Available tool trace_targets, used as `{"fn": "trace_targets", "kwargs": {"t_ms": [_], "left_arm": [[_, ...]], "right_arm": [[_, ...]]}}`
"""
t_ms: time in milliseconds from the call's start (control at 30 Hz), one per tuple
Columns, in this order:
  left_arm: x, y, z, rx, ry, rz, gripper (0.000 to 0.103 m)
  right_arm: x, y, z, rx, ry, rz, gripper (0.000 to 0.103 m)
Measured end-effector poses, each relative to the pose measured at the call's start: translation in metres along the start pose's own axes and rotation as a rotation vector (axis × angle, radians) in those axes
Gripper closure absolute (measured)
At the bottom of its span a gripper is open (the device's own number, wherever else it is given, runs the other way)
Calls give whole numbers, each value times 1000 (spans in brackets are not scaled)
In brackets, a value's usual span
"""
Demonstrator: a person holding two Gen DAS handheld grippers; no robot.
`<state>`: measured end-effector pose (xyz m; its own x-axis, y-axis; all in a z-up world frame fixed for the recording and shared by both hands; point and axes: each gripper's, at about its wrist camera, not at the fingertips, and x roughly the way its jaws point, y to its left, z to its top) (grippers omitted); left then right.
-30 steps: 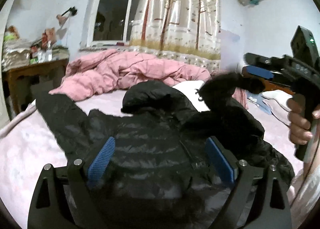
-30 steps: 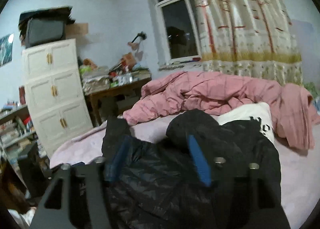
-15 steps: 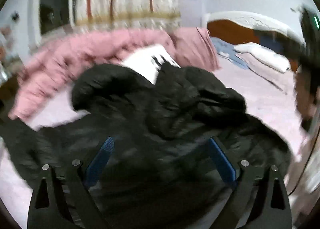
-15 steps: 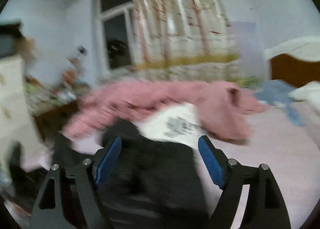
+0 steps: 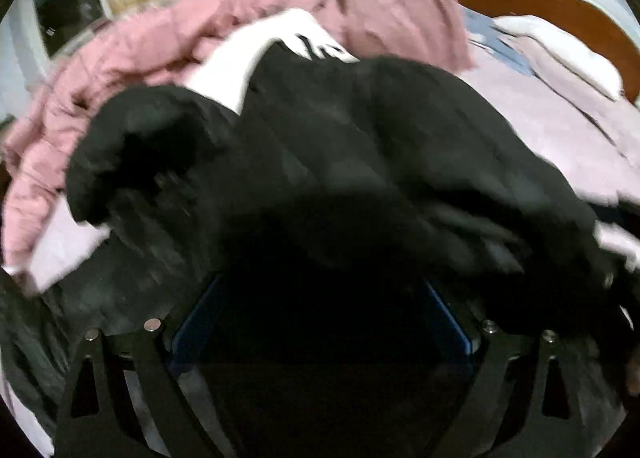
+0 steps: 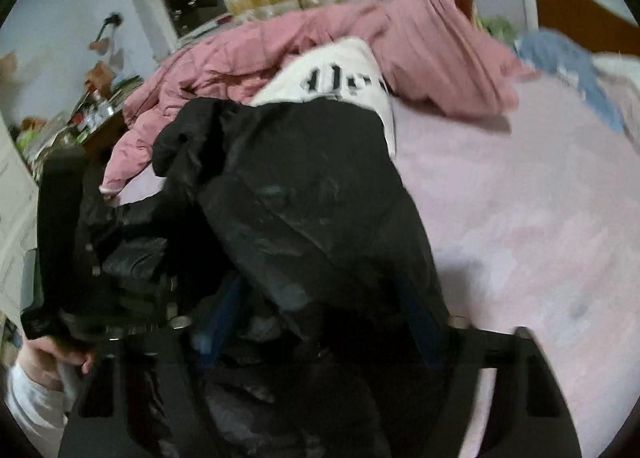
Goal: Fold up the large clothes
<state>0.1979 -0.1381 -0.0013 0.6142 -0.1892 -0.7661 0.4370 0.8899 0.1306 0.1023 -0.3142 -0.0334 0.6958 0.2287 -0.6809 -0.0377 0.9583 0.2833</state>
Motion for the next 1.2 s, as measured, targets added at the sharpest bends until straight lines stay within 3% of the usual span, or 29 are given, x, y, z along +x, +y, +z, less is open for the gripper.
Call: {"fn": "trace_targets", "kwargs": {"t_ms": [33, 67, 167, 300, 433, 533, 633, 767, 867, 900, 1033, 1100, 1133, 1200], "left_arm": [[1, 5, 4, -25, -10, 0, 44], [0, 12, 7, -64, -3, -22, 77], [-26, 43, 8, -193, -74, -83, 94], [-92, 82, 0, -253, -236, 32, 95], [-148, 134, -11, -317, -328, 84, 96], [-169, 163, -21, -321, -320, 131, 96], [-167, 181, -36, -316, -268, 182, 96], [-142, 211, -62, -362, -188, 235, 96], [-124, 235, -84, -390, -143, 352, 96], [-118, 246, -93, -405, -126, 376, 96], [-102, 274, -118, -495, -68, 309, 91], [-94, 277, -124, -489, -47, 311, 85], [-90, 277, -124, -478, -37, 327, 80], [-83, 274, -127, -460, -1, 374, 78]], "right_arm": [[7, -2, -2, -5, 25, -10, 59], [13, -2, -2, -23, 41, -23, 64], [21, -9, -4, -17, 50, -76, 64], [13, -25, 2, 69, 16, -113, 64], [-1, -27, 7, 65, -38, -118, 36], [-17, -23, 9, 69, -110, 30, 36], [-30, -16, 5, 87, -192, 221, 28], [-22, -8, -2, 92, -145, 430, 28], [-17, 14, -6, -53, -26, 623, 21], [-17, 24, -9, -111, 6, 643, 21], [-26, 29, -9, -54, -92, 526, 21], [-28, 32, -6, -29, -165, 411, 21], [-26, 37, -5, -34, -172, 348, 22], [-3, 43, 2, -28, -90, 195, 33]]}}
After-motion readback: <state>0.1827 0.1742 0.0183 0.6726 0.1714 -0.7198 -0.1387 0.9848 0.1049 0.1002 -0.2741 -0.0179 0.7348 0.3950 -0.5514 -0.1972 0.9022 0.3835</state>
